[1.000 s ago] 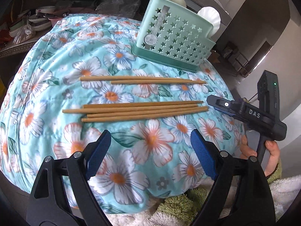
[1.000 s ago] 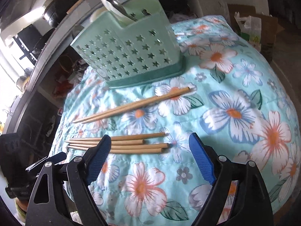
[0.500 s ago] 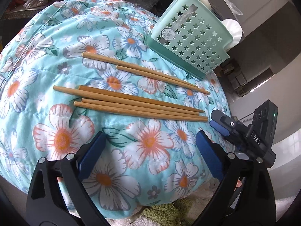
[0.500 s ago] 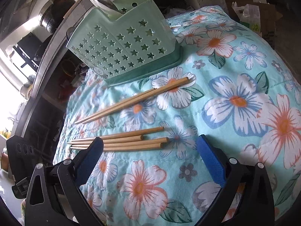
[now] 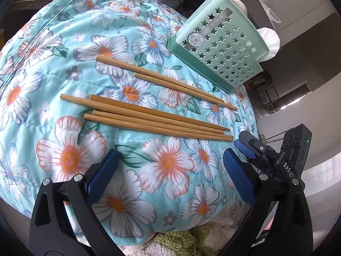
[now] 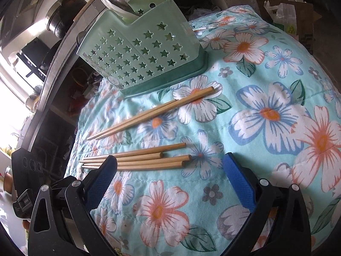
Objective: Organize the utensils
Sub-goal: 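Move both grippers over the wooden chopsticks lying on the quilt, then lower the open left gripper around the wooden chopsticks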
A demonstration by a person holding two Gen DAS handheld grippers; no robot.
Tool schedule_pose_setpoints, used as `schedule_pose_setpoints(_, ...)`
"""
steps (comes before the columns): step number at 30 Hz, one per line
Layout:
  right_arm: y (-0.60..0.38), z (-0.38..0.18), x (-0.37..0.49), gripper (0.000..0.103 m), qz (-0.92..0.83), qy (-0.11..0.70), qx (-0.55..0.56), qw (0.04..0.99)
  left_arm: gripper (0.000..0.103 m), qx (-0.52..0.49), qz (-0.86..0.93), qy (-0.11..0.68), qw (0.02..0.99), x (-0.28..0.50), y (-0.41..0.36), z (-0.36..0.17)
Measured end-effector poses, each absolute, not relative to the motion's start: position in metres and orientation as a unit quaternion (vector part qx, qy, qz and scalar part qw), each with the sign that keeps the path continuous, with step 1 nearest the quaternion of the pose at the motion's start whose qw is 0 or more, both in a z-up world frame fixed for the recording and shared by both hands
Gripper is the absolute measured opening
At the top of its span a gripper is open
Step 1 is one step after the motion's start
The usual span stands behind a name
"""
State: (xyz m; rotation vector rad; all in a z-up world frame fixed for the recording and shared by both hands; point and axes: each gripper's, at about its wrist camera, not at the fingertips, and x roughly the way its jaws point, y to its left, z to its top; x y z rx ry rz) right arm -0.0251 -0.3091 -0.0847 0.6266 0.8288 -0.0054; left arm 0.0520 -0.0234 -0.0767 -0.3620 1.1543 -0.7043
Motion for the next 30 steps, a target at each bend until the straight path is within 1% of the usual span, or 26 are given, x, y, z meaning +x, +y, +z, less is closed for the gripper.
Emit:
schedule_pose_setpoints(8,-0.306,-0.085,-0.027,0.097,0.005,0.394,0.287,0.873,0.095,-0.19,-0.345,0.525,0.754,0.054,-0.014,-0.08)
schedule_pose_setpoints(13,-0.302,-0.084,-0.025,0.097,0.014,0.404,0.264,0.876,0.095,-0.163,-0.348,0.519,0.763,0.05,-0.018,-0.077)
schedule_pose_setpoints(15,-0.301,-0.083,-0.024,0.097,0.023,0.411,0.251,0.876,0.095,-0.13,-0.341,0.508,0.78,0.044,-0.023,-0.072)
schedule_pose_setpoints(17,-0.304,-0.082,-0.022,0.097,0.036,0.418,0.252,0.872,0.094,-0.083,-0.349,0.48,0.8,0.035,-0.03,-0.063)
schedule_pose_setpoints(23,-0.33,-0.071,-0.023,0.097,0.08,0.409,0.311,0.854,0.094,0.108,-0.394,0.378,0.831,0.001,-0.068,-0.039)
schedule_pose_setpoints(25,-0.335,-0.067,-0.025,0.094,0.073,0.402,0.309,0.859,0.089,0.181,-0.4,0.342,0.831,-0.011,-0.085,-0.04)
schedule_pose_setpoints(26,-0.338,-0.067,-0.025,0.093,0.07,0.401,0.312,0.858,0.079,0.218,-0.396,0.325,0.83,-0.016,-0.094,-0.042)
schedule_pose_setpoints(27,-0.341,-0.068,-0.026,0.089,0.068,0.4,0.318,0.857,0.072,0.252,-0.389,0.312,0.829,-0.019,-0.101,-0.046)
schedule_pose_setpoints(28,-0.344,-0.069,-0.026,0.086,0.068,0.399,0.326,0.854,0.069,0.285,-0.383,0.299,0.827,-0.022,-0.108,-0.051)
schedule_pose_setpoints(30,-0.348,-0.073,-0.026,0.082,0.068,0.402,0.341,0.847,0.056,0.33,-0.379,0.278,0.819,-0.025,-0.117,-0.058)
